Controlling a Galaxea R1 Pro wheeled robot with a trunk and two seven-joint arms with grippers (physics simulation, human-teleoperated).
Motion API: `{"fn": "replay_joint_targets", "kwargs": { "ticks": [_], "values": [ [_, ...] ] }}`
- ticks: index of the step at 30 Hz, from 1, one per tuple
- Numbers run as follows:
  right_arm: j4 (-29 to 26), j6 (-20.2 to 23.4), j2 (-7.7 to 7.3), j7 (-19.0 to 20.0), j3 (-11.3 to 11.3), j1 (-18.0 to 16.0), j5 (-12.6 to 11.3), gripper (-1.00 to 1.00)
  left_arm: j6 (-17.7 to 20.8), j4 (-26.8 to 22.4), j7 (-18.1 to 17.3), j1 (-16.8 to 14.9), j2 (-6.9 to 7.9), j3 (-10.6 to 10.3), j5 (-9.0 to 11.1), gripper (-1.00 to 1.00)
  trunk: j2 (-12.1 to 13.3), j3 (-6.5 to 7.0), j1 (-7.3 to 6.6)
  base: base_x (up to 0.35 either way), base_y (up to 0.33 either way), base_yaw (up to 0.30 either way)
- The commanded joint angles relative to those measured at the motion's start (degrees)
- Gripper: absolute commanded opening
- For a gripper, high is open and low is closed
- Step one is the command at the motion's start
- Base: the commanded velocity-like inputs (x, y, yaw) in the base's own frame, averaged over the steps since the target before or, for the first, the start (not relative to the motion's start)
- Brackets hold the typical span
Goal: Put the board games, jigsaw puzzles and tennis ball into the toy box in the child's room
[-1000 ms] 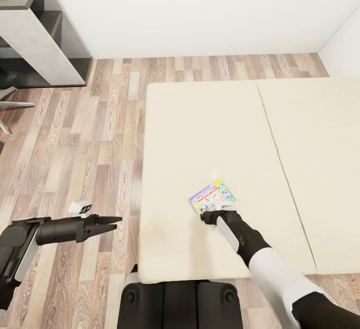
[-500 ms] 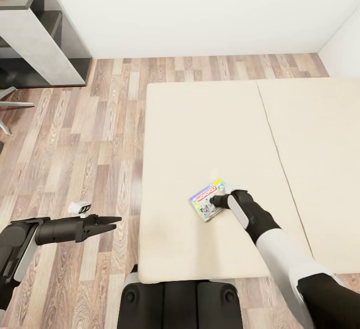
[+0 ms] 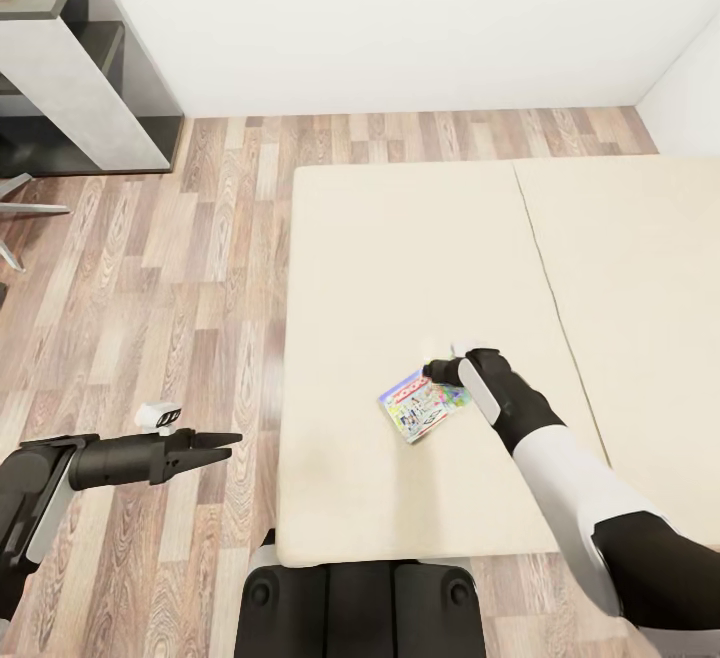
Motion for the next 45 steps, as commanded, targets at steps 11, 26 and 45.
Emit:
{"fn": "replay_joint_targets", "kwargs": {
  "ticks": [11, 26, 45],
  "values": [
    [0.29, -3.46, 0.54, -3.11, -0.13, -1.65, -0.5, 1.0, 0.59, 0.06, -0.12, -0.02, -0.1, -0.01, -0.03, 1.0, -0.09, -0.06, 0.03, 0.0, 0.0, 0.0],
    [6.18, -10.49, 0.84, -6.13, -0.21, -3.09, -0.81, 1.0, 0.52, 0.23, -0.03, -0.02, -0.23, -0.05, -0.03, 1.0, -0.09, -0.06, 0.03, 0.0, 0.0, 0.0],
    [6.27, -10.87, 1.05, -6.01, -0.21, -2.87, -1.1, 1.0, 0.52, 0.33, -0.02, -0.02, -0.33, -0.17, -0.03, 1.0, -0.09, -0.06, 0.03, 0.0, 0.0, 0.0]
  ]
}}
